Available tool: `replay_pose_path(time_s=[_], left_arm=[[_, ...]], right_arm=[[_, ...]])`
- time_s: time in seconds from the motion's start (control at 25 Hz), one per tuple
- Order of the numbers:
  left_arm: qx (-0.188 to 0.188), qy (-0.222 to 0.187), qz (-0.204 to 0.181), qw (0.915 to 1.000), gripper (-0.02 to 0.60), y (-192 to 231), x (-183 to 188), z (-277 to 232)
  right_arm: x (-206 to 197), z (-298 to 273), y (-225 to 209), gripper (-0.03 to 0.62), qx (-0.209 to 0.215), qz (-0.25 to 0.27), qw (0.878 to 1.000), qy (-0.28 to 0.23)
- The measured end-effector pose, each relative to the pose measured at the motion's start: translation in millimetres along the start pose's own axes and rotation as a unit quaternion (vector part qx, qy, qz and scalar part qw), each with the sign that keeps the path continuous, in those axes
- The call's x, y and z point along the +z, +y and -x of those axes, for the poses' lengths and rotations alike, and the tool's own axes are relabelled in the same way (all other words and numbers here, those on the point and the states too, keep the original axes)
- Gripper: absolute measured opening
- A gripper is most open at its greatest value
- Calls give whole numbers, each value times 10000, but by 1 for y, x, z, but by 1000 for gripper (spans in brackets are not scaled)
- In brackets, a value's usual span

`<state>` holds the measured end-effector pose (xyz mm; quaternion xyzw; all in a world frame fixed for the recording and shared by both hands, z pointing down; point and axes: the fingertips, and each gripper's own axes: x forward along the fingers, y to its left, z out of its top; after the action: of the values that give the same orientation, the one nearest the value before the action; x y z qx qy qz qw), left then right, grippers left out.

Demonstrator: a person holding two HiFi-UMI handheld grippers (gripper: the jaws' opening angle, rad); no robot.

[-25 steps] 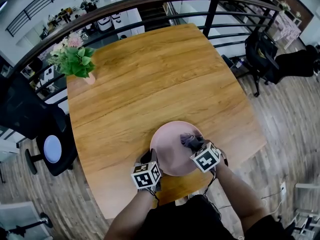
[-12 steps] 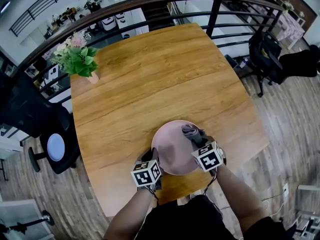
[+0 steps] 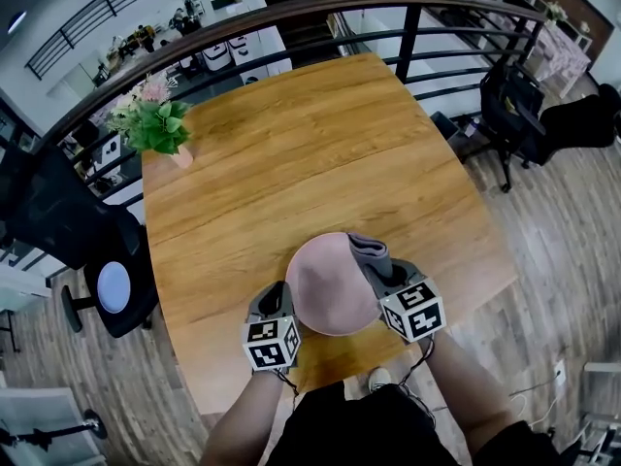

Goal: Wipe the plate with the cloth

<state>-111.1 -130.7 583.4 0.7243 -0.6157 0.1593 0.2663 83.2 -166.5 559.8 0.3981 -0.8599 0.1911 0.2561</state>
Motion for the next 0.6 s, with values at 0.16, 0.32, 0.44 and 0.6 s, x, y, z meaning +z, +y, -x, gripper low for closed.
replay_pose_path(time_s=[0.16, 0.32, 0.44, 0.6], left_arm=[[-23, -488, -426, 9979, 31, -27, 30, 31], [-84, -888, -550, 9945, 23, -56, 51, 65], [-126, -1171, -561, 9915, 23, -80, 62, 92], [-140, -1466, -654, 9869, 21, -112, 65, 129]], right_arm=[[20, 33, 2, 52, 150, -40, 9990, -409], [35, 71, 7, 52, 285, 101, 9966, -765], [43, 101, 9, 52, 368, 208, 9941, -1001], [44, 143, 14, 52, 499, 327, 9903, -1253]])
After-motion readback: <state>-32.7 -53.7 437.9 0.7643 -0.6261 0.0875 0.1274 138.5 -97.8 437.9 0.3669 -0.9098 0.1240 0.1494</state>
